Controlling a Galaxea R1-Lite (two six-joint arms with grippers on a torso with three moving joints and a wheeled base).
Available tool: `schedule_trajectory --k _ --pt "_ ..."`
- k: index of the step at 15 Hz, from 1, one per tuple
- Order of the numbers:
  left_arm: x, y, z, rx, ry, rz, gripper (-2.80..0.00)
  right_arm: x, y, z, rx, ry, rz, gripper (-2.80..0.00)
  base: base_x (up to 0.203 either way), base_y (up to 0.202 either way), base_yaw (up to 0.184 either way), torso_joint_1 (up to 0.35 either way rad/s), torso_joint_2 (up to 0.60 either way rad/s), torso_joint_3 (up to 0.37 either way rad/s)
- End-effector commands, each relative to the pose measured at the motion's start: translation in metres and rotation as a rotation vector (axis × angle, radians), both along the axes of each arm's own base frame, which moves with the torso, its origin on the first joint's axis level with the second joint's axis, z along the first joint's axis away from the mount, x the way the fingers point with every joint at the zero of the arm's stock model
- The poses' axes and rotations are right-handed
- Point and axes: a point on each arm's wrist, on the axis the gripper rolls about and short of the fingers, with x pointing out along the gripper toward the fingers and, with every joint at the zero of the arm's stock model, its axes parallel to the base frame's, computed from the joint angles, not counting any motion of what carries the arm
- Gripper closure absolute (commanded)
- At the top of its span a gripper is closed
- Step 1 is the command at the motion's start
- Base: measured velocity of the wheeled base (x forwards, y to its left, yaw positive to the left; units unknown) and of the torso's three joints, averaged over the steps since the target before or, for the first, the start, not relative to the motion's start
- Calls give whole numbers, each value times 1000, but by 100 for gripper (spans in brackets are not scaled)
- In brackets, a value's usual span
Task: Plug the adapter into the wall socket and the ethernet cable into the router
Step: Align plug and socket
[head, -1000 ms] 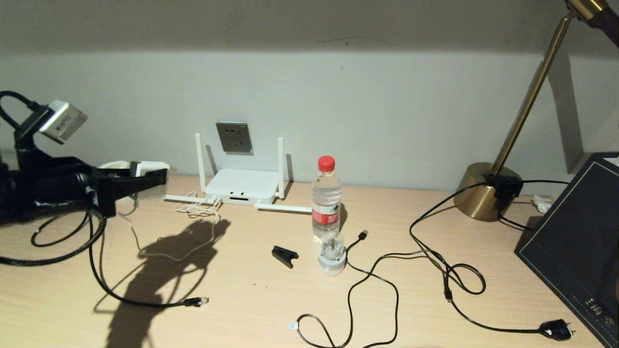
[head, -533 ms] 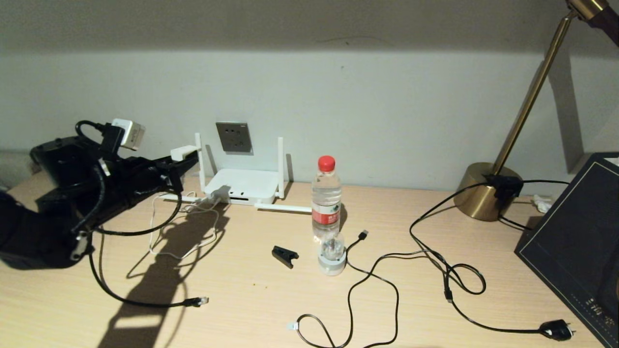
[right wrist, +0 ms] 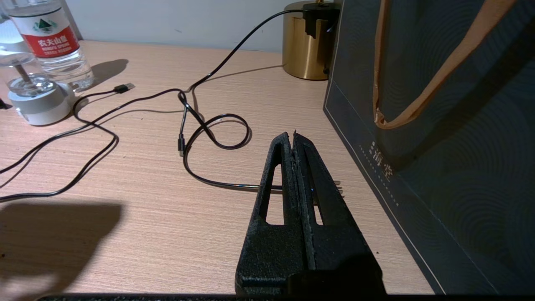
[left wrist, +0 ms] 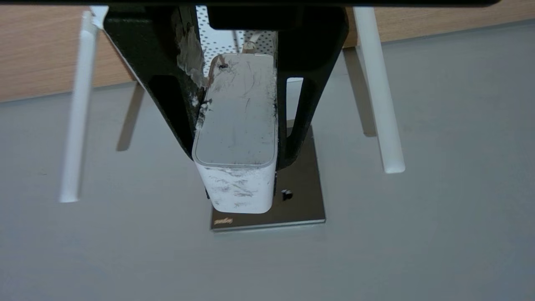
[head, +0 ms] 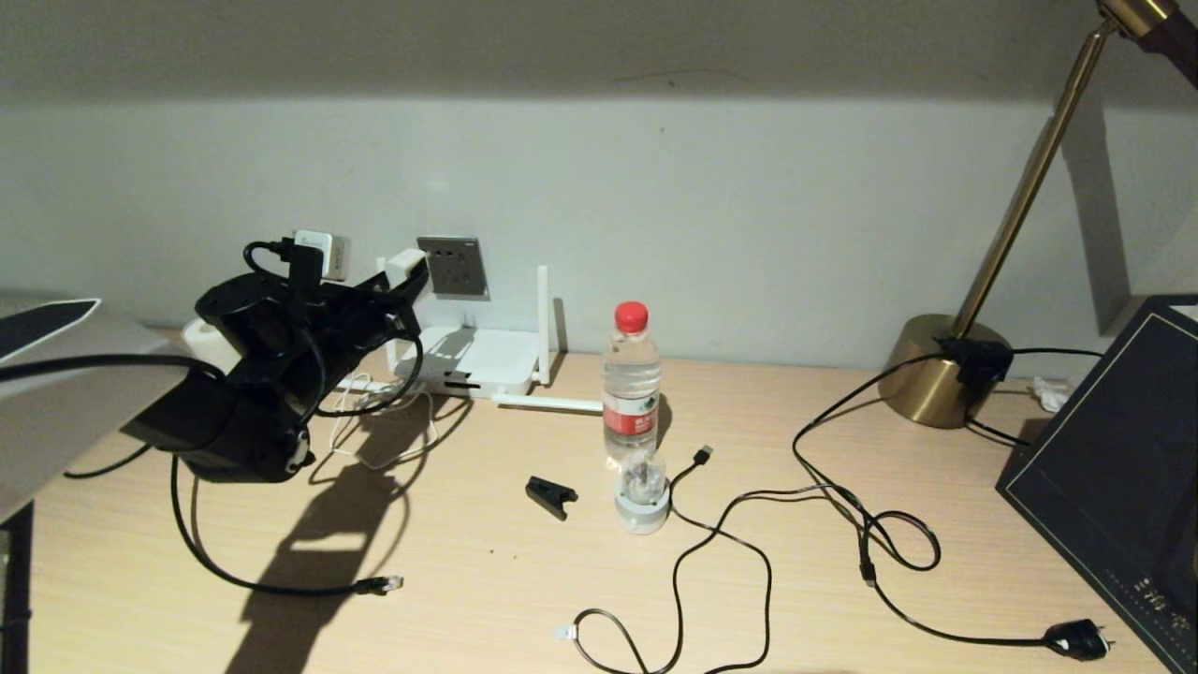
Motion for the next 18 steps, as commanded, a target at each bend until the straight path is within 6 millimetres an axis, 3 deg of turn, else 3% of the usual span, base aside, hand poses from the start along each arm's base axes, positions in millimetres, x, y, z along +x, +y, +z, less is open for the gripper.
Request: schedule_trajectory --k 1,7,18 --pt "13 -2 -13 -2 6 4 0 3 0 -10 0 36 0 0 0 0 0 0 0 0" --pt "30 -6 -15 -16 -33 21 0 3 0 -10 0 34 0 0 0 0 0 0 0 0" --pt "35 -10 -21 -21 -19 15 0 3 0 -10 0 36 0 0 0 0 0 0 0 0"
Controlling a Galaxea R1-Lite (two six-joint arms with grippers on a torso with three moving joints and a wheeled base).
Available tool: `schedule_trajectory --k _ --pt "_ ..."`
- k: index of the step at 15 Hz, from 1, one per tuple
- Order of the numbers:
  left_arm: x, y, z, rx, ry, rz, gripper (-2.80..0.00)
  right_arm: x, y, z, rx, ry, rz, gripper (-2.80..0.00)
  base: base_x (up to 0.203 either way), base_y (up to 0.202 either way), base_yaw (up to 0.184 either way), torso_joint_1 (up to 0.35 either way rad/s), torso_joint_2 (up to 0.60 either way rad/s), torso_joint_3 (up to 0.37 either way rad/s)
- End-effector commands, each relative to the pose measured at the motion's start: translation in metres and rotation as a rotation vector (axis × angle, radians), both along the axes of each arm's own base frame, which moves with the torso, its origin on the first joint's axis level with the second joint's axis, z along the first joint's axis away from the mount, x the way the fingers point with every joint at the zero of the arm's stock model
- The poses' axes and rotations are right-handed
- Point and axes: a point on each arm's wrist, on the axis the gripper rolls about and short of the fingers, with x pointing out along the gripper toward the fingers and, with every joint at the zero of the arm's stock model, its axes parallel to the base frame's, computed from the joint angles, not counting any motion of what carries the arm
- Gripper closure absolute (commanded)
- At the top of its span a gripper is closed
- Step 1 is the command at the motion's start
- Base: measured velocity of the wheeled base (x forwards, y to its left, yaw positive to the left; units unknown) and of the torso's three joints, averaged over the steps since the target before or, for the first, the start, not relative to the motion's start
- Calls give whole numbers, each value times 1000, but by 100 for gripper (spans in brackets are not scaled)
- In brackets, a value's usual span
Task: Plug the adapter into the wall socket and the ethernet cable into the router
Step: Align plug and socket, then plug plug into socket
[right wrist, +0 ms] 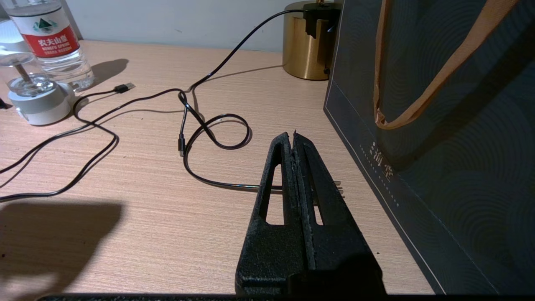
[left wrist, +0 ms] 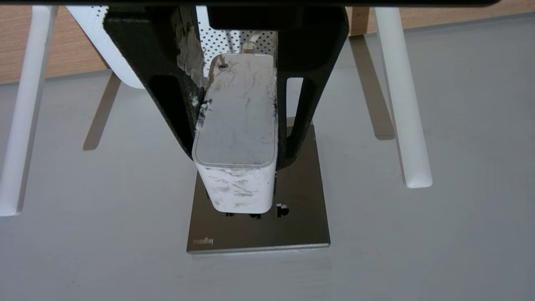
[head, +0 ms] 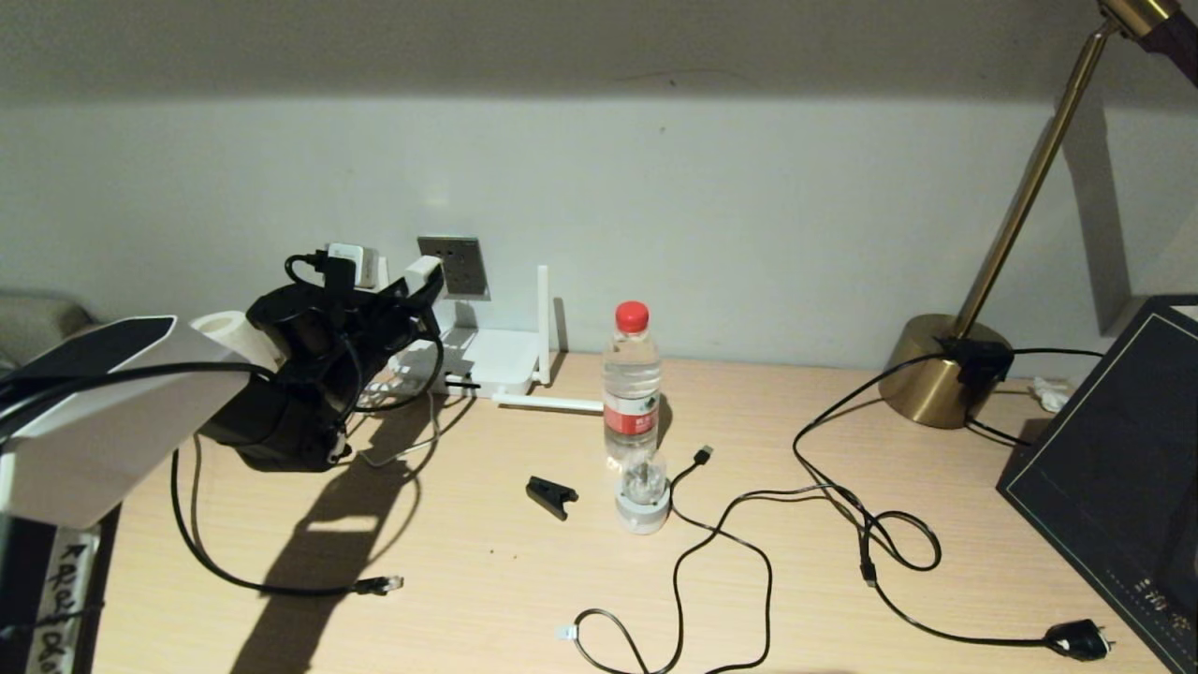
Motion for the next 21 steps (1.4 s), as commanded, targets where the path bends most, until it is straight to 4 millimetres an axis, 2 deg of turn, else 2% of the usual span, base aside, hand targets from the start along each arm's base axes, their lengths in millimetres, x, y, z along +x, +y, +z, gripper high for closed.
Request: schedule_trajectory --k 1,10,18,21 --pt "2 0 -1 0 -7 -2 0 3 0 -10 0 36 0 0 0 0 0 0 0 0" --pt "13 -1 -6 -20 -25 13 0 3 0 -10 0 36 0 0 0 0 0 0 0 0" --pt "15 -2 -7 -21 -17 11 0 3 0 -10 0 36 0 0 0 0 0 0 0 0" --pt "18 -2 0 -21 -26 11 0 3 0 -10 0 36 0 0 0 0 0 0 0 0"
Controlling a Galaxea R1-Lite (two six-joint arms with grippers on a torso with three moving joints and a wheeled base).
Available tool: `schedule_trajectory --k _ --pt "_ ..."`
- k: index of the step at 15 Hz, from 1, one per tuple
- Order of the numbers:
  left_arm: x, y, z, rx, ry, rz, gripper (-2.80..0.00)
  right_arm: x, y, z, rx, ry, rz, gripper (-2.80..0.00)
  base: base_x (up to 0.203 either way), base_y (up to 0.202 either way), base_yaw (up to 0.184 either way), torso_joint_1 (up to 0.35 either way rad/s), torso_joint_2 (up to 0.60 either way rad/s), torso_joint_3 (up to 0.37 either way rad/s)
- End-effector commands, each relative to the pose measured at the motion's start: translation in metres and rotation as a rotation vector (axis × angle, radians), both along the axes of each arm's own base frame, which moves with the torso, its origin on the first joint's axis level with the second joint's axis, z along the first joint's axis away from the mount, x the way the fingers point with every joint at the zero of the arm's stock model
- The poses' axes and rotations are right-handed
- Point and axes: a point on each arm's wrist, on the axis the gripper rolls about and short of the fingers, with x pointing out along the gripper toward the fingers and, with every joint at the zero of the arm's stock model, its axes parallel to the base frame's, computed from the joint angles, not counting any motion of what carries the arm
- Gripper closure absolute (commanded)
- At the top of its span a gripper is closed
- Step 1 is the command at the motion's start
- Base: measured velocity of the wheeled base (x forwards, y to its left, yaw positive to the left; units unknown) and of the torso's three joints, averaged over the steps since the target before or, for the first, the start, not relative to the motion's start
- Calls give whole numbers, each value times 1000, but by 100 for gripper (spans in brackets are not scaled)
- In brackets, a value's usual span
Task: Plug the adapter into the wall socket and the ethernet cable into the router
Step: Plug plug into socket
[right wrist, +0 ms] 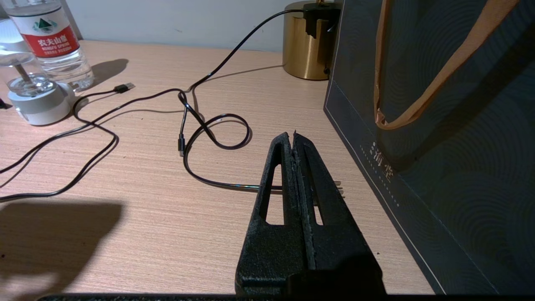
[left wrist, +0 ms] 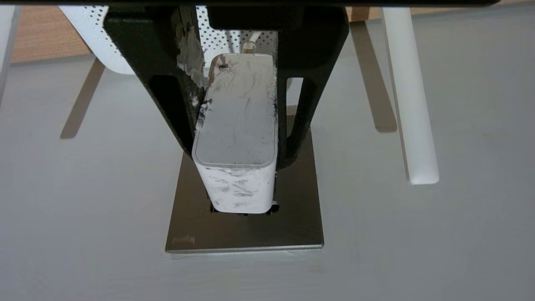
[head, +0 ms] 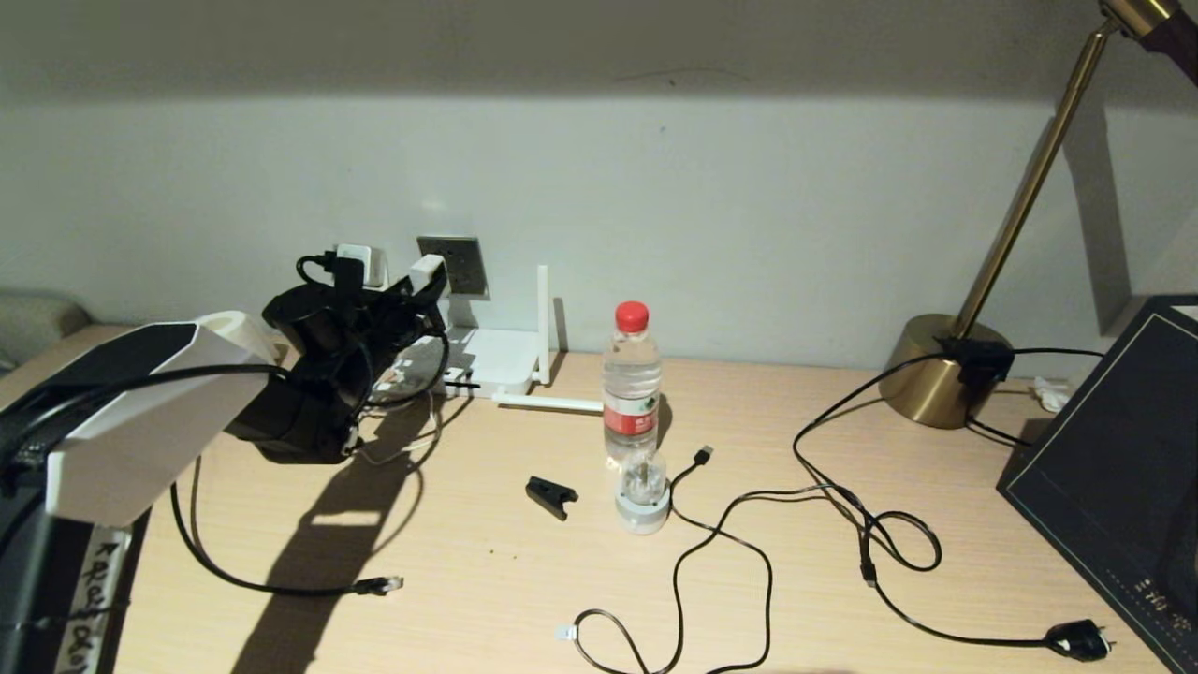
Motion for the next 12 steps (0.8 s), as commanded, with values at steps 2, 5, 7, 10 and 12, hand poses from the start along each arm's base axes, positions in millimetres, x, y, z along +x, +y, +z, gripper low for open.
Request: schedule_trajectory --k 2,5,7,10,12 --pt "2 0 7 0 -14 -1 0 3 0 -10 0 36 0 0 0 0 0 0 0 0" --pt "3 0 4 0 -4 2 0 3 0 -10 0 36 0 0 0 0 0 0 0 0" --pt "3 0 4 0 -5 2 0 3 0 -10 0 36 0 0 0 0 0 0 0 0" --pt "3 0 3 0 -3 2 0 3 0 -10 0 36 0 0 0 0 0 0 0 0" --pt "4 0 0 1 10 1 0 3 0 -10 0 36 0 0 0 0 0 0 0 0"
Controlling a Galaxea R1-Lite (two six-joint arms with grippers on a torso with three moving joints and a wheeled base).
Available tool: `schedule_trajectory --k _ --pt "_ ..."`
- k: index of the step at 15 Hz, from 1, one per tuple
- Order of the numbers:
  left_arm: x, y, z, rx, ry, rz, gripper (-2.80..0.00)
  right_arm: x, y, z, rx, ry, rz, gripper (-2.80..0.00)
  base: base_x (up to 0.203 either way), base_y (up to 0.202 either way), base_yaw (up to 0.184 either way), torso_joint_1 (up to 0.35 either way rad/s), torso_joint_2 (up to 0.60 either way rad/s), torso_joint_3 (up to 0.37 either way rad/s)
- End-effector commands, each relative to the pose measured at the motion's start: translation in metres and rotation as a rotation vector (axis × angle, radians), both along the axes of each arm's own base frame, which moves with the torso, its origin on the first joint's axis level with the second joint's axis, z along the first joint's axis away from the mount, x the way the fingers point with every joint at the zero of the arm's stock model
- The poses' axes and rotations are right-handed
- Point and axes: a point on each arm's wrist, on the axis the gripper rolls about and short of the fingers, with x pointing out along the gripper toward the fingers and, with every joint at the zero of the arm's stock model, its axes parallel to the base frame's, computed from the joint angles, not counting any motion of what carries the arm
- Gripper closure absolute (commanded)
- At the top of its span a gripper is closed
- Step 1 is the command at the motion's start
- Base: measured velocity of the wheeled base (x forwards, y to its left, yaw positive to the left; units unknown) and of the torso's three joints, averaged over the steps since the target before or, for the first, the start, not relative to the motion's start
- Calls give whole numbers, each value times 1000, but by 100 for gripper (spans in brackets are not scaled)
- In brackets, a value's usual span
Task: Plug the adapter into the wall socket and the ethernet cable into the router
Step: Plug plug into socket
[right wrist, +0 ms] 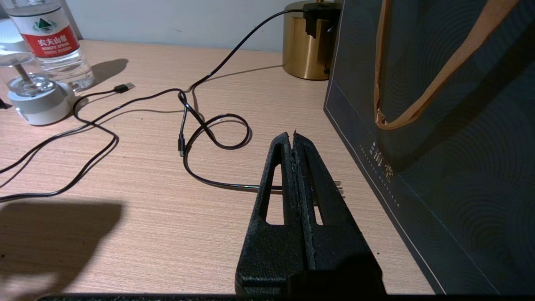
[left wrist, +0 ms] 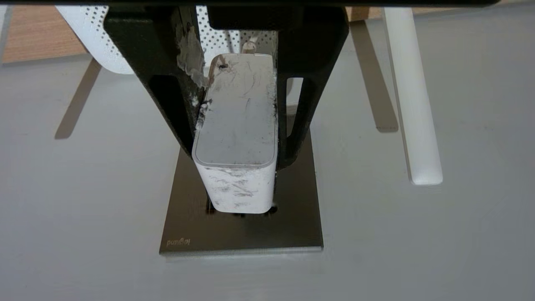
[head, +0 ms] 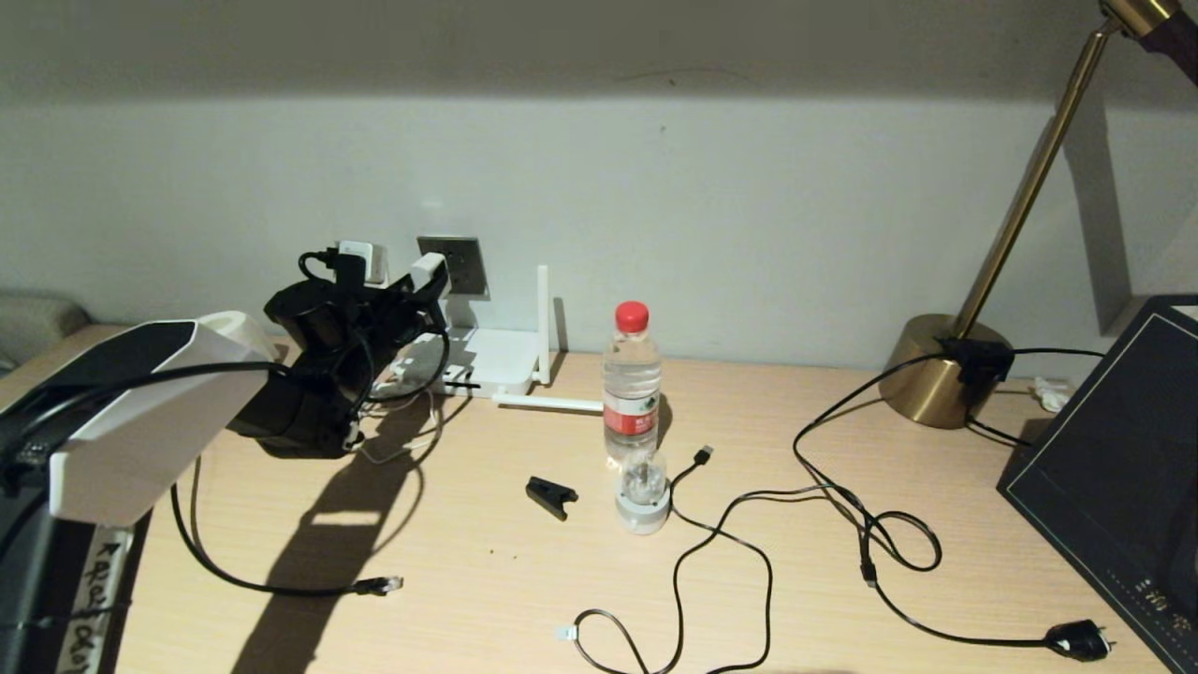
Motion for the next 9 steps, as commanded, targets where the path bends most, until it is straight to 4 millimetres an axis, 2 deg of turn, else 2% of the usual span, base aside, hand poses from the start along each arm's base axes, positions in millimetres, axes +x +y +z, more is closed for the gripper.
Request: schedule_trajectory --k 1,9 --pt "0 0 -1 1 -1 -2 0 3 0 -10 0 36 0 0 0 0 0 0 0 0" --pt "3 0 4 -5 -10 12 0 3 0 -10 0 36 0 0 0 0 0 0 0 0"
